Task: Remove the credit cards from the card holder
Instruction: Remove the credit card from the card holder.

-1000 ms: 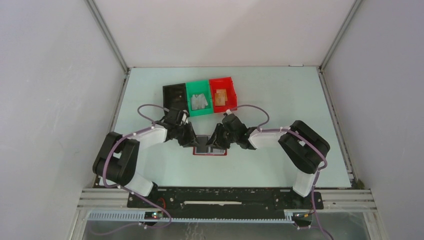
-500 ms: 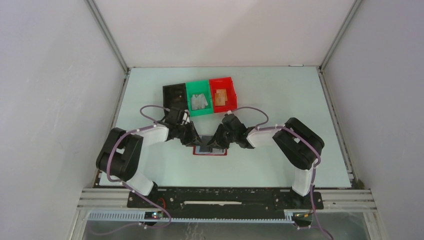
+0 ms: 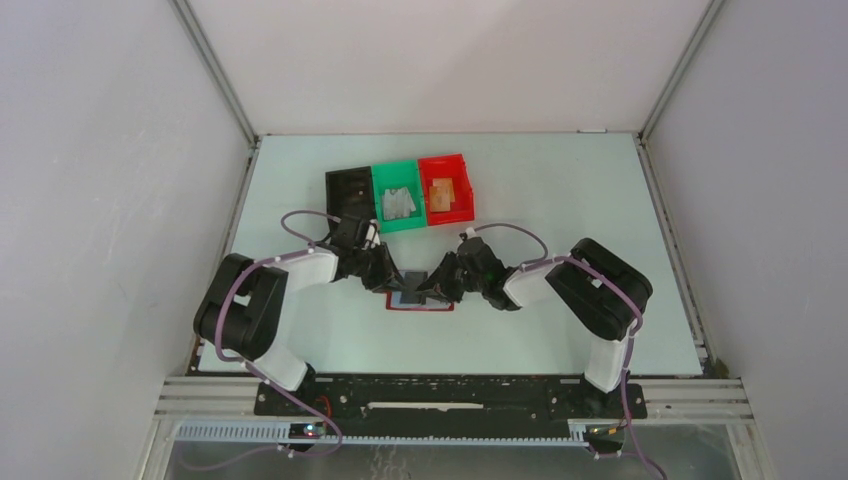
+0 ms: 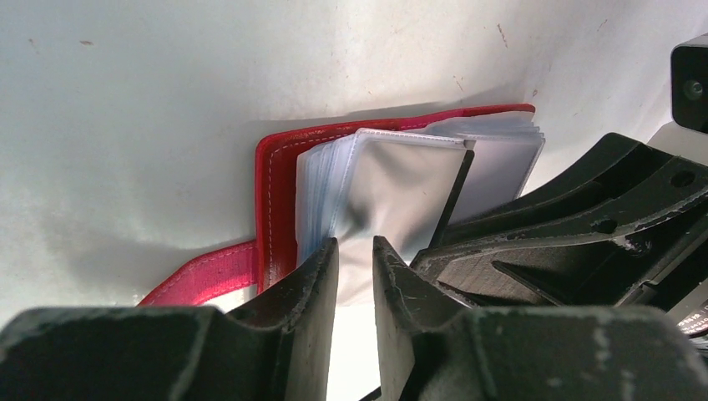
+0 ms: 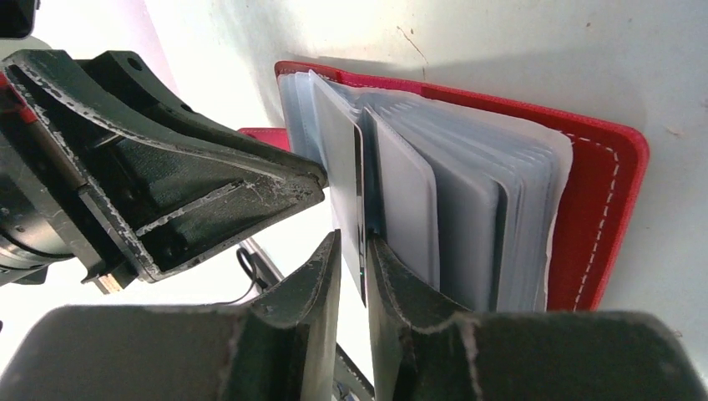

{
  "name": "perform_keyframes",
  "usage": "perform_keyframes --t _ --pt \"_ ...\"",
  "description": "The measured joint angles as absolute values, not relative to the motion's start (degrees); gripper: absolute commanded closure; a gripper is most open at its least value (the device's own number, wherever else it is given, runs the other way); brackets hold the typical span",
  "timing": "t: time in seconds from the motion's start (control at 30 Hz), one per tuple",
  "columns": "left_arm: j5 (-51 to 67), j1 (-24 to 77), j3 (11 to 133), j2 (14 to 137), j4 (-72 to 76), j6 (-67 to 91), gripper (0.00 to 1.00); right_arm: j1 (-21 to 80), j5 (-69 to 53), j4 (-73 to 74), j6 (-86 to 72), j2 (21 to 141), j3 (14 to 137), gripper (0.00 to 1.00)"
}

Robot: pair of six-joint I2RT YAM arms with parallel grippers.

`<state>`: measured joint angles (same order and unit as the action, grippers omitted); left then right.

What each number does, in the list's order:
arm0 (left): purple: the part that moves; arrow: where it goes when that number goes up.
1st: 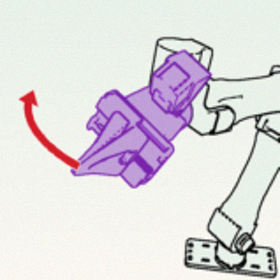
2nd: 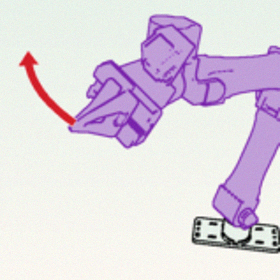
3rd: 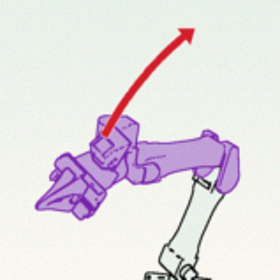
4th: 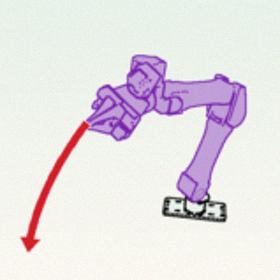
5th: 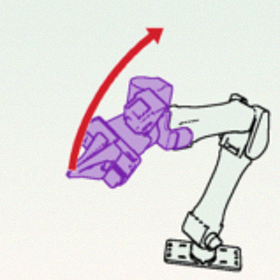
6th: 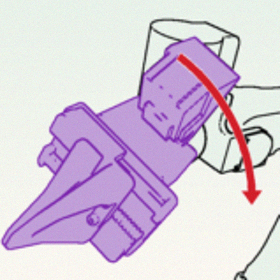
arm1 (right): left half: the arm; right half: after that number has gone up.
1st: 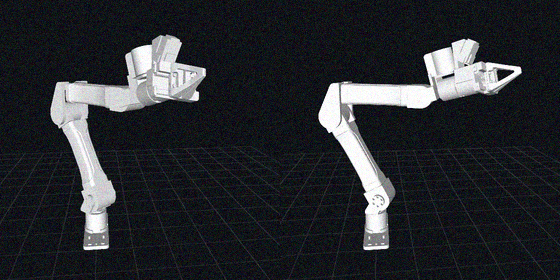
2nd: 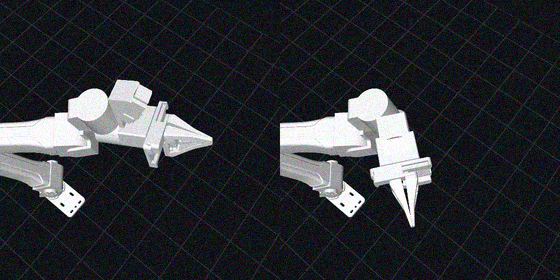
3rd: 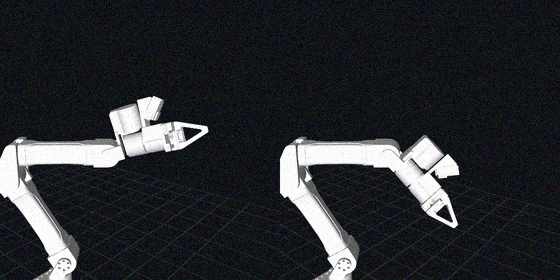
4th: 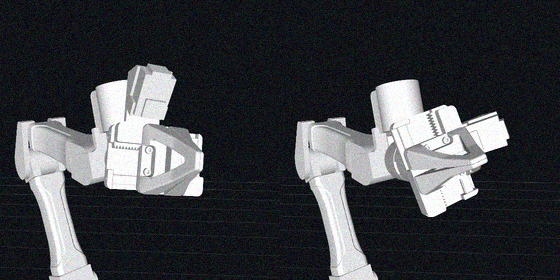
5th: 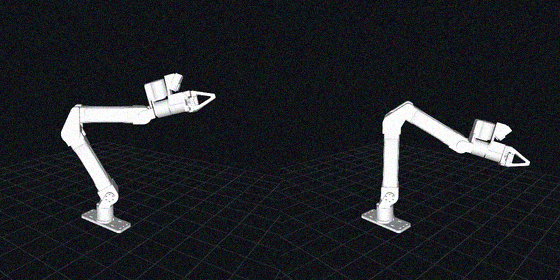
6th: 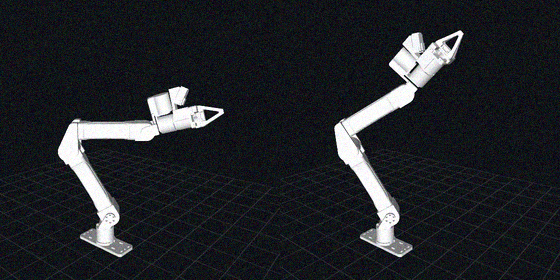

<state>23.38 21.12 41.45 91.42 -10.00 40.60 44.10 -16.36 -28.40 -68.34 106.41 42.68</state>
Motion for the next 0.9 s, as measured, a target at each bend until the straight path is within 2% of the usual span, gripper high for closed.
perform_keyframes --t 0.2,0.33,0.4,0.9 --pt "23.4 21.1 41.5 91.5 -10.0 40.6 0.71 43.7 -16.7 -31.0 -69.5 106.4 41.4 0.77" --pt "23.4 21.1 41.5 91.5 -10.0 40.6 0.71 43.5 -16.6 -32.1 -70.0 106.4 40.6 0.95" --pt "23.4 21.1 41.5 91.5 -10.0 40.6 0.71 43.4 -16.7 -32.5 -70.5 106.4 40.1 1.00" --pt "25.6 21.6 41.5 92.5 -8.8 41.3 0.71 42.4 -16.2 -40.5 -73.0 103.5 31.8 1.00"
